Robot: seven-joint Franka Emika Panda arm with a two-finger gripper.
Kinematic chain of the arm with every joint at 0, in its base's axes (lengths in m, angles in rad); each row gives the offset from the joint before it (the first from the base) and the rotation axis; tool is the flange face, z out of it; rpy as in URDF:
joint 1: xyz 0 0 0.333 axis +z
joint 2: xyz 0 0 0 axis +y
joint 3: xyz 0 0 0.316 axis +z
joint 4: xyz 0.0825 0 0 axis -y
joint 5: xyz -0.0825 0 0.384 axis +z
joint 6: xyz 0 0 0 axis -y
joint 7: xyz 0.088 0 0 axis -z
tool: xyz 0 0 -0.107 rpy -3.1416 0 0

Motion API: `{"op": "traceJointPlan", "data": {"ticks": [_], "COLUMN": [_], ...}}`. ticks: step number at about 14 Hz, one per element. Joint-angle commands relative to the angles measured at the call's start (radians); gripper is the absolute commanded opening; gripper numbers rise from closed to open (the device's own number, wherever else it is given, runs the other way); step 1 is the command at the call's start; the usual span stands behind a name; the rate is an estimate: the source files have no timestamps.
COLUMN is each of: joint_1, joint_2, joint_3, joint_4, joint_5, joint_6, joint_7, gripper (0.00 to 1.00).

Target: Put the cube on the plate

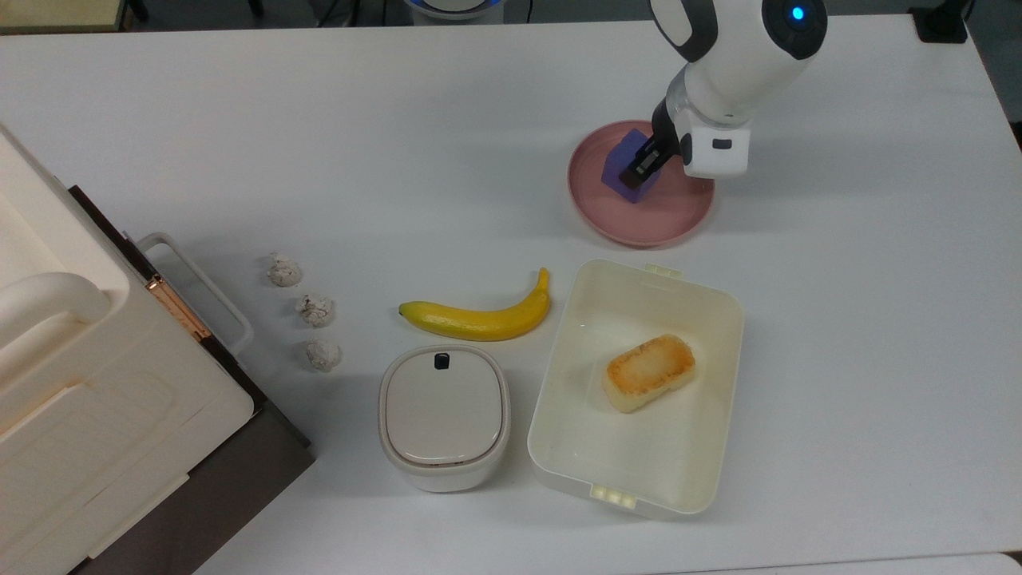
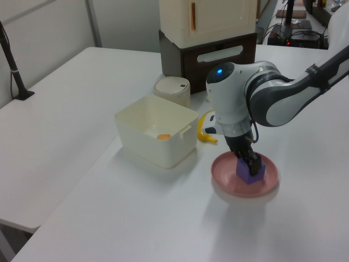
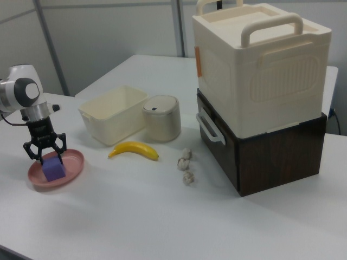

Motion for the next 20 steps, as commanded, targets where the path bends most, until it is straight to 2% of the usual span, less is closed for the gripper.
{"op": "traceJointPlan", "data": {"ticks": [1, 4, 6, 12, 16, 20], "joint_1": [-0.034, -0.092, -0.158, -0.350, -0.394, -0.402], "joint_2": [-0.097, -0.165, -0.162, -0.062, -0.015, 0.047], "joint_3": [-0.002, -0.014, -0.020, -0.019, -0.020, -0.020], "joint_4": [-0.012, 0.014, 0.014, 0.005, 0.003, -0.003], "joint_5": [-0.009, -0.001, -0.014, -0.027, -0.038, -0.038], "joint_6": [-0.075, -0.149, -0.140, -0.065, -0.005, 0.044], "joint_7": [-0.015, -0.017, -0.017, -0.044, -0.032, -0.027], "gripper": [0.13, 0.12, 0.13, 0.13, 0.13, 0.13]}}
